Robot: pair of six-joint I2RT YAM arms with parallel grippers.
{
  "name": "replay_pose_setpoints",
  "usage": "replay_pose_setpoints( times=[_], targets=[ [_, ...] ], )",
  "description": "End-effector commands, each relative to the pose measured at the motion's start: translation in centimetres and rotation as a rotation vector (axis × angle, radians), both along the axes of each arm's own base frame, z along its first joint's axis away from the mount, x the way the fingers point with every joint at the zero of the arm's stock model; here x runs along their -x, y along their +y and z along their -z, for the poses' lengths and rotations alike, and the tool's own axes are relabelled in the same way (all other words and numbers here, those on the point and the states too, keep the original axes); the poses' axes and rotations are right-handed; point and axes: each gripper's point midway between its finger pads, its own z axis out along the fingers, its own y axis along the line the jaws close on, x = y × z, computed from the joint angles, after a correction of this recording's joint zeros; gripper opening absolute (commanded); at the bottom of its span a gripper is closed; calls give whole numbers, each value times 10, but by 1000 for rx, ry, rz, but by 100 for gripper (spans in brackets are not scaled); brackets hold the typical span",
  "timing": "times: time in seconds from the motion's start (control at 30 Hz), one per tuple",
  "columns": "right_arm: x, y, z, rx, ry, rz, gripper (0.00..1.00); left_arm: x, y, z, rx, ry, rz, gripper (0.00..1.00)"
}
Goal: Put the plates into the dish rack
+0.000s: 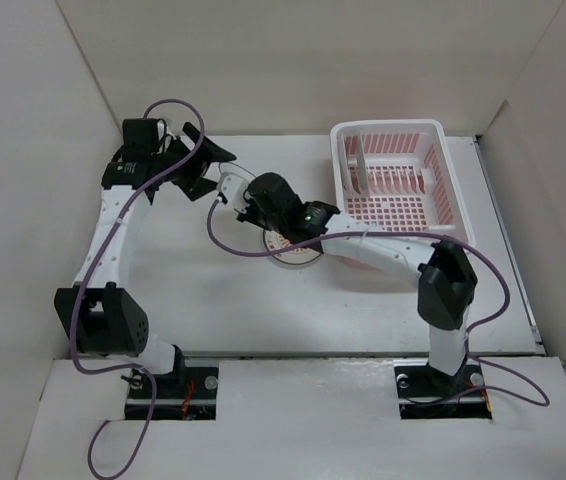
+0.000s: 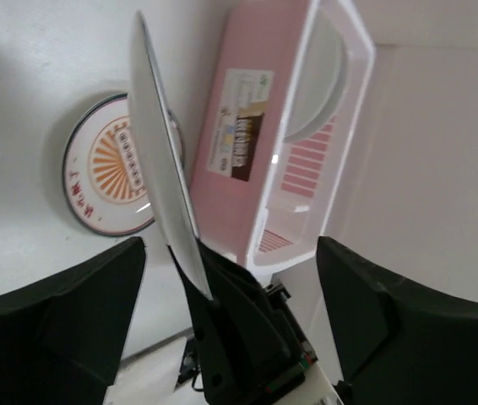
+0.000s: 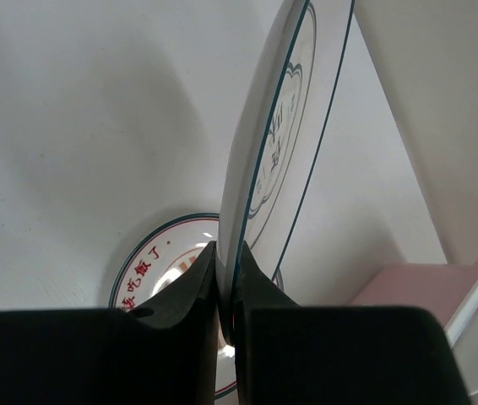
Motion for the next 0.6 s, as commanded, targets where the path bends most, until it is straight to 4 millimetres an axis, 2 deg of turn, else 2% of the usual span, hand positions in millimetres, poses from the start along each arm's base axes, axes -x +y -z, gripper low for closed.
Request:
replay_pose_setpoints(
  times=[0.0, 0.03, 0.07, 0.1, 0.13, 0.2, 0.23, 0.27, 0.3, 0.33, 0.37, 0.4, 0.43, 0.47, 0.5, 0.53, 0.57],
  targets=[
    [-2, -6, -76, -226, -92, 83, 0, -10, 3, -32, 96, -153, 41, 83],
    [-9, -15, -87, -259, -95, 113, 0, -14, 15, -40, 85, -202, -6, 100],
    [-12, -21, -93, -290, -90, 134, 0, -17, 23, -41, 69, -212, -40, 100],
    [-10, -28, -111, -364, -76, 153, 0, -21, 28, -34, 38, -208, -68, 100],
    [-12, -36, -127, -416, -76, 169, 0, -28, 45, -33, -27, -232, -142, 100],
    [-19, -59, -153, -516, -65, 195, 0, -28, 63, -16, -155, -210, -187, 100],
    [-11, -75, -184, -621, -61, 204, 0, -30, 65, -5, -203, -187, -196, 100],
    [-9, -85, -194, -668, -45, 194, 0, -30, 80, 6, -277, -155, -252, 100],
    [-19, -111, -209, -718, -58, 235, 0, -31, 81, 17, -305, -136, -253, 100],
    [-11, -131, -231, -797, -59, 245, 0, -26, 83, 36, -323, -97, -250, 100],
    [-12, -147, -237, -824, -64, 261, 0, -23, 83, 45, -325, -75, -247, 100],
    [-20, -175, -242, -835, -72, 301, 0, -19, 80, 54, -314, -54, -228, 100],
    [-21, -194, -248, -842, -77, 321, 0, -14, 81, 71, -304, -20, -220, 100],
    [-17, -212, -251, -850, -64, 342, 0, -13, 78, 77, -287, -8, -212, 100],
    [-25, -239, -249, -844, -68, 364, 0, -13, 73, 80, -266, -21, -192, 100],
    [-27, -251, -247, -853, -63, 377, 0, -11, 71, 82, -250, -26, -188, 100],
    [-31, -261, -237, -848, -32, 395, 0, -8, 69, 92, -245, -10, -179, 100]
  ],
)
